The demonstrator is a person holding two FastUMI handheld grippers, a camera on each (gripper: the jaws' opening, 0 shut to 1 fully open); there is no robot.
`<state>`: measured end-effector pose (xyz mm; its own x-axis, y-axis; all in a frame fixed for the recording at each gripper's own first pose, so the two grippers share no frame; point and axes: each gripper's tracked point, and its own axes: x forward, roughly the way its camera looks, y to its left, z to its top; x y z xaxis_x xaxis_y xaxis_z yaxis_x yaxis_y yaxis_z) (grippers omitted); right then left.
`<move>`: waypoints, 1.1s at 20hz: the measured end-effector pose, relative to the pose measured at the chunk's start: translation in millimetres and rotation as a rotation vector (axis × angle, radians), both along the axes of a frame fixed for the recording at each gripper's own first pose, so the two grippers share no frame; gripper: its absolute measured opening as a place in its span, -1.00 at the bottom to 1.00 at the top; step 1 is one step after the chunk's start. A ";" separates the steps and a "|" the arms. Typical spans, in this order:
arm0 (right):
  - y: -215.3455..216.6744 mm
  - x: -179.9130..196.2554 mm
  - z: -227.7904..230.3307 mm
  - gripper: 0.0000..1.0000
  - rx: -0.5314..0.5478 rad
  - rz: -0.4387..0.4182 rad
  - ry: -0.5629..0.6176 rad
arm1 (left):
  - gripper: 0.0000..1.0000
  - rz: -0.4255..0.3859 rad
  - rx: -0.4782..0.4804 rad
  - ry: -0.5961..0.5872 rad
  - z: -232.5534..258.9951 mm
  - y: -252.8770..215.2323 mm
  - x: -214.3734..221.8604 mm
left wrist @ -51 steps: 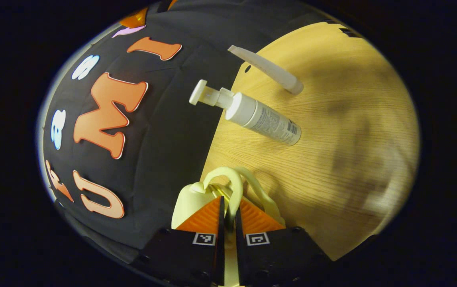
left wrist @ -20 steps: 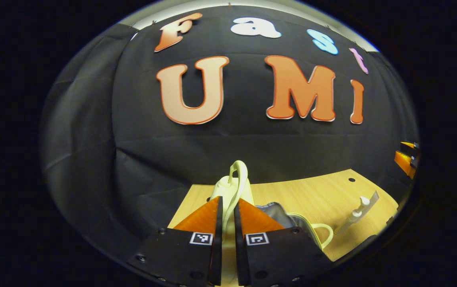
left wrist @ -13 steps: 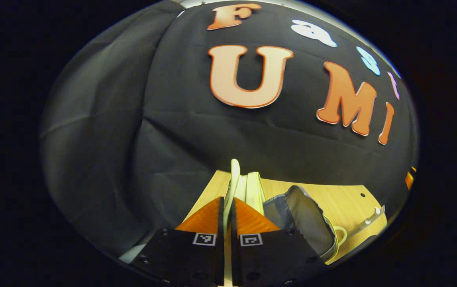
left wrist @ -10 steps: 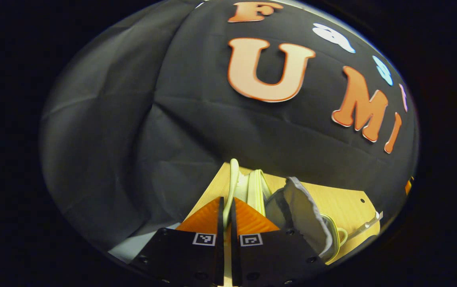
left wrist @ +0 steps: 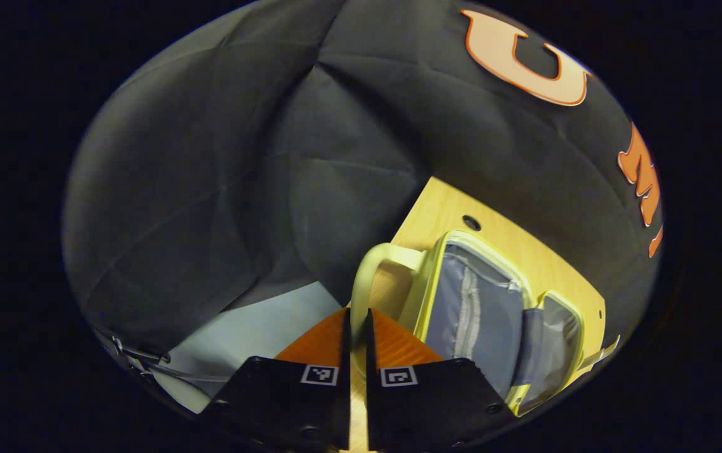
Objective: First open the suitcase, pack the skin care products into it, and then close the suitcase.
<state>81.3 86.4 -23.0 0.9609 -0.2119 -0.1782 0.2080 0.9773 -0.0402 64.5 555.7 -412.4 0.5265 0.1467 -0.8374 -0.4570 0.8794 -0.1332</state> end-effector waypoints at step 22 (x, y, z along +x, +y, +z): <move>-67.9 -18.8 -25.6 0.92 0.027 -0.004 -0.030 | 0.99 -0.305 0.486 -0.644 284.2 -255.3 7.8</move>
